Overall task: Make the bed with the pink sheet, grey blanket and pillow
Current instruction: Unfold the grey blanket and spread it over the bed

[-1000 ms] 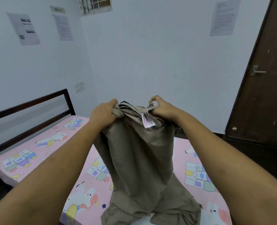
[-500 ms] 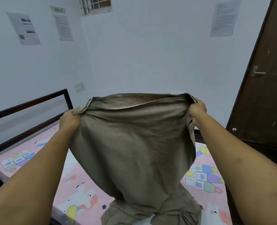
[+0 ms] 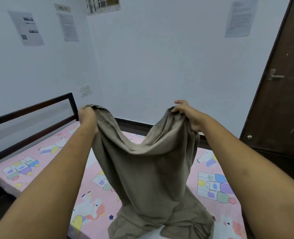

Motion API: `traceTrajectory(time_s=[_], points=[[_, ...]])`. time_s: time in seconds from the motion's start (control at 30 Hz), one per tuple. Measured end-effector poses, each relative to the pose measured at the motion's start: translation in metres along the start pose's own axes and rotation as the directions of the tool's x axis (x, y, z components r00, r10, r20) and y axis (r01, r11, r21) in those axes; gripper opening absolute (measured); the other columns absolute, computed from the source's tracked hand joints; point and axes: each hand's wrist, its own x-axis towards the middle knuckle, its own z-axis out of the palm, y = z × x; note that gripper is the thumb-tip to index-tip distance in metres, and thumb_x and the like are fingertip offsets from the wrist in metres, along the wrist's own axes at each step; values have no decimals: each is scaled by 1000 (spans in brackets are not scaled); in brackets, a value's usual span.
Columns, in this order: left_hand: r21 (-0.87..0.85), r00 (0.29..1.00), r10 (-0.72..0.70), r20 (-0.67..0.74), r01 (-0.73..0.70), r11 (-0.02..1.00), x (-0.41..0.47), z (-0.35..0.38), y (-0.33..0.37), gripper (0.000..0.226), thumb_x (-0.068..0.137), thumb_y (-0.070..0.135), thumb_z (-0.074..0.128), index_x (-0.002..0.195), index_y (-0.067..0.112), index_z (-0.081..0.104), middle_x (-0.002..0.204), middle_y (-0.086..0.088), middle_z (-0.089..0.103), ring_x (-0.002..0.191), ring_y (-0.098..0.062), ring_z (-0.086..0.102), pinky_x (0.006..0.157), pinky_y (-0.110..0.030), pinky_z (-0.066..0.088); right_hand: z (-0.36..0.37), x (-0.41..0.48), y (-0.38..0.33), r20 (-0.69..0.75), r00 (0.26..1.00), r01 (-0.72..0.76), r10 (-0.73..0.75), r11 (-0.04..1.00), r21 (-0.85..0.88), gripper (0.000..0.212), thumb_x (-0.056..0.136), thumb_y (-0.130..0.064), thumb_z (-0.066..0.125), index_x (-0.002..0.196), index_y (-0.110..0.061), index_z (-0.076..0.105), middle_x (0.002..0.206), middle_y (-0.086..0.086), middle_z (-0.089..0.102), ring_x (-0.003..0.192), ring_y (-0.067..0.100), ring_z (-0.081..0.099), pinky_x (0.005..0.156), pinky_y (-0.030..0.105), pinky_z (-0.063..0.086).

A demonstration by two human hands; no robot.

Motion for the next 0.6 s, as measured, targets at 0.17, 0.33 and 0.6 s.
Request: traceTrajectory(time_s=[0.17, 0.33, 0.6], points=[[338, 828, 154, 539, -379, 861, -6, 15, 0, 38, 77, 42, 67, 104, 17, 58, 97, -1, 61, 95, -17, 59, 77, -26, 46, 17, -14, -6, 337, 893, 99, 297, 602, -792, 93, 75, -36, 79, 148, -33, 22, 148, -4, 31, 129, 21, 39, 100, 28, 36], [416, 419, -73, 905, -908, -47, -40, 22, -10, 84, 44, 81, 65, 115, 38, 54, 97, 3, 41, 99, -18, 43, 85, -30, 38, 59, -14, 56, 76, 900, 203, 430, -259, -944, 59, 85, -35, 67, 140, -26, 45, 142, -1, 42, 127, 26, 47, 95, 37, 44], [306, 425, -43, 904, -713, -631, -28, -5, -59, 30, 87, 36, 49, 113, 26, 61, 113, 0, 45, 107, -20, 44, 84, -31, 41, 9, 3, 58, 4, 989, -18, 151, 146, -989, 32, 91, -8, 41, 116, 0, 59, 126, 18, 56, 114, 33, 53, 93, 34, 43]])
